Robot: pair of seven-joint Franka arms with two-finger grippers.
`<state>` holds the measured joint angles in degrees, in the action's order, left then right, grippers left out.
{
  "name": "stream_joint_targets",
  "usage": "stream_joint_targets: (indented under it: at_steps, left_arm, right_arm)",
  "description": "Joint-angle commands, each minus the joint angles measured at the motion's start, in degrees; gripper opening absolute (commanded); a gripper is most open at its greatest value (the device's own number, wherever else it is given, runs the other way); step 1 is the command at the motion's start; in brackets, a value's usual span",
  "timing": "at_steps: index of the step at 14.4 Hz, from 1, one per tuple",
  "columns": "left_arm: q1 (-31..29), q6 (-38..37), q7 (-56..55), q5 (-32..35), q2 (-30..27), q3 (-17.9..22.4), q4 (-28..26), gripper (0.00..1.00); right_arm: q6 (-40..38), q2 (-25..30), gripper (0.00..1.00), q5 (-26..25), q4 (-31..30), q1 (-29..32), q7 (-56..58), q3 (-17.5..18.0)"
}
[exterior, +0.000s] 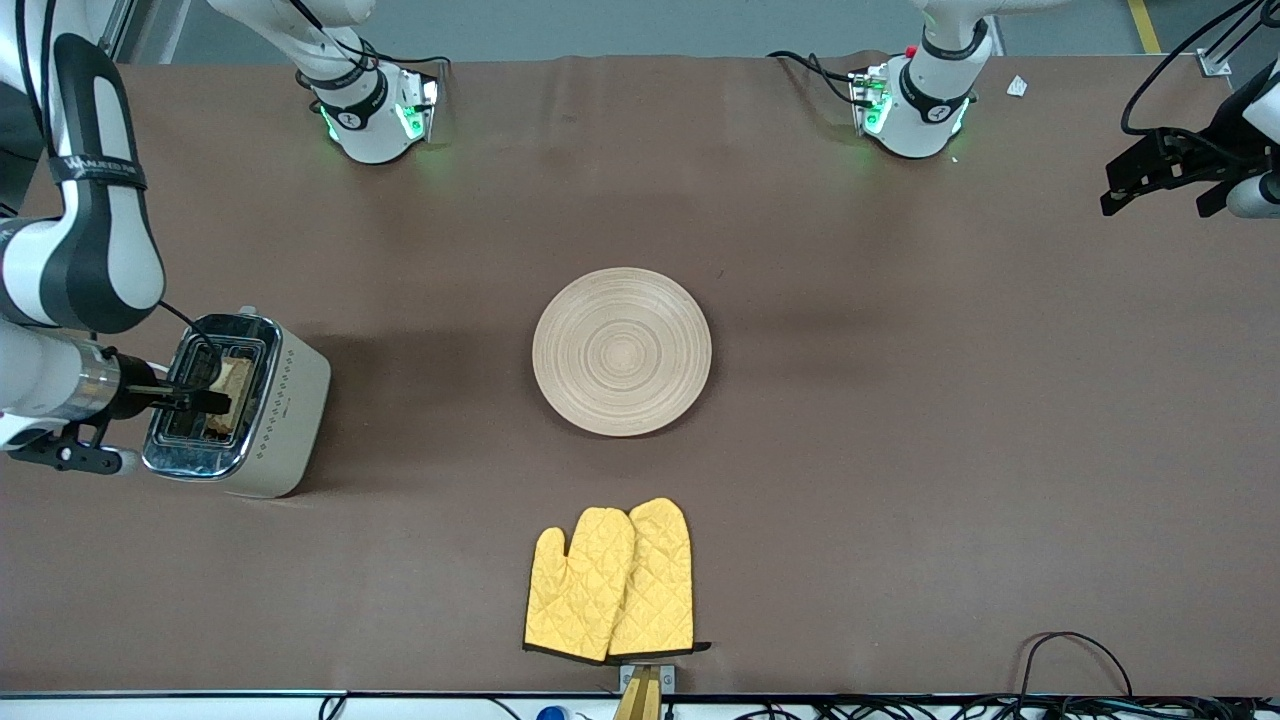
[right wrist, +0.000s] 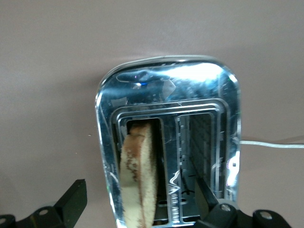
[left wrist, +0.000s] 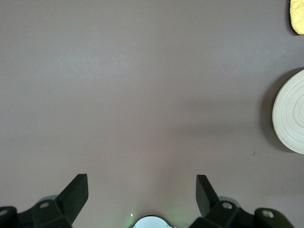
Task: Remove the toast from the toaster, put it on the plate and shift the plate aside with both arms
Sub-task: 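Grasp the toast slice in the toaster with the right gripper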
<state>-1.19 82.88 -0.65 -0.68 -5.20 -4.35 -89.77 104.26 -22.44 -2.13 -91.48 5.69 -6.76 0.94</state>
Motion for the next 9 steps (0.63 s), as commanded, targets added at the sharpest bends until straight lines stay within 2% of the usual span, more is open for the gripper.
stream_joint_targets:
  at_steps: [1, 5, 7, 9]
  left_arm:
    - [0.1, -1.3, 0.8, 0.8, 0.2, 0.1, 1.9, 1.00]
    - [0.2, -1.3, 0.0, 0.7, 0.9, 0.0, 2.4, 1.00]
    - [0.2, -1.3, 0.0, 0.7, 1.0, 0.0, 2.7, 1.00]
    - [0.2, -1.3, 0.0, 0.7, 1.1, 0.0, 2.7, 1.00]
  right_arm:
    - [0.2, 0.6, 0.88, 0.8, -1.5, -0.6, -1.9, 0.1]
    - [0.1, 0.6, 0.23, 0.5, -2.6, -0.7, -1.9, 0.1]
    - [-0.1, 0.6, 0.05, 0.2, -2.6, -0.4, -1.1, 0.1]
    - [-0.4, 0.6, 0.01, 0.1, -2.5, -0.4, -0.5, 0.1]
